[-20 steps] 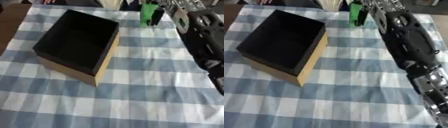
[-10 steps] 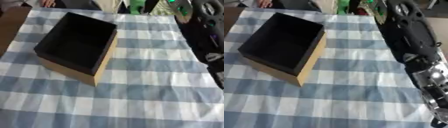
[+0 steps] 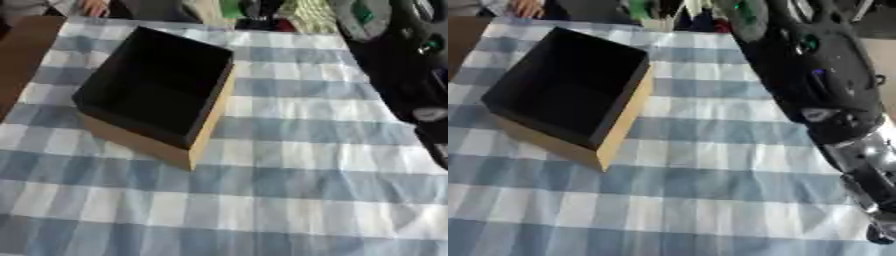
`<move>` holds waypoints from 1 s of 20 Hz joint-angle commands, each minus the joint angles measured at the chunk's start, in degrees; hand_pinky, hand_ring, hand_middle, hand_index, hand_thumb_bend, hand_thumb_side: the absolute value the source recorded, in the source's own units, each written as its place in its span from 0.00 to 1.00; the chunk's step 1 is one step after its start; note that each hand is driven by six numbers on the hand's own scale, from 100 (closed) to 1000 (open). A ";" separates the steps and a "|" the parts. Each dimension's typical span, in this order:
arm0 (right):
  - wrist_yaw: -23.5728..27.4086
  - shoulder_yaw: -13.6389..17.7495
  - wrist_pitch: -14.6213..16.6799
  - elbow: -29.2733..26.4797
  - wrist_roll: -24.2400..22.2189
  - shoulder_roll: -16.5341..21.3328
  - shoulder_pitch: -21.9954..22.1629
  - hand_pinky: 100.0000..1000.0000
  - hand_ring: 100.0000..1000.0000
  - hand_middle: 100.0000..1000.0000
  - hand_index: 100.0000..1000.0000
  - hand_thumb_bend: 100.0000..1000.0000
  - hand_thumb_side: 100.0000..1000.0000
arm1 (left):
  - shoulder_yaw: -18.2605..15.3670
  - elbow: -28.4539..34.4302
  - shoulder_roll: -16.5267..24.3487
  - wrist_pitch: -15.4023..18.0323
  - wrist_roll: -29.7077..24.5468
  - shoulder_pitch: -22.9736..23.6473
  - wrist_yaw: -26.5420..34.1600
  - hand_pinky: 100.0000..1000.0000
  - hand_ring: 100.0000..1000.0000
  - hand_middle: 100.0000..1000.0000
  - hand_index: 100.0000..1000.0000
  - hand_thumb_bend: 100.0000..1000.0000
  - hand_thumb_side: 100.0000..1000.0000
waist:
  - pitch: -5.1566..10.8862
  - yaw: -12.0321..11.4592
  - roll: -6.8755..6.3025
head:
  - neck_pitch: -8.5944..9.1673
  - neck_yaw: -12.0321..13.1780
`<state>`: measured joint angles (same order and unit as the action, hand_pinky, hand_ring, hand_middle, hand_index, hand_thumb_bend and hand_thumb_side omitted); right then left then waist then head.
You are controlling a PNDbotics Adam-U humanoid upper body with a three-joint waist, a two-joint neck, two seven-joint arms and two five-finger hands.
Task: Pick up objects on the table and place them in the box.
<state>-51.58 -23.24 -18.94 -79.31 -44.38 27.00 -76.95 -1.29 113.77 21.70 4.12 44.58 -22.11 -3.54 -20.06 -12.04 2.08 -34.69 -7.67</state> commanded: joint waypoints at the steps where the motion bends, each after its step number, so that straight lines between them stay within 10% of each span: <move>1: 1.29 -1.38 -2.11 -4.15 -1.07 0.26 -0.88 0.79 0.71 0.32 0.37 0.00 0.00 | -0.14 0.82 1.17 0.22 0.03 -0.33 -0.29 0.58 0.68 0.53 0.68 0.14 0.33 | 1.92 0.04 -0.36 | -0.47 -0.04; 20: 1.43 -5.10 -6.65 -1.37 1.97 -7.92 1.34 0.79 0.73 0.36 0.42 0.00 0.00 | 0.17 0.82 0.30 0.43 -0.32 -0.52 -0.08 0.58 0.68 0.53 0.68 0.15 0.33 | 3.03 -0.64 -0.12 | -0.65 -3.78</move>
<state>-50.46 -28.50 -25.12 -80.77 -42.27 18.88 -74.57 -0.97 113.77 21.19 4.41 44.31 -22.12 -3.53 -18.04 -12.57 2.23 -35.62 -11.23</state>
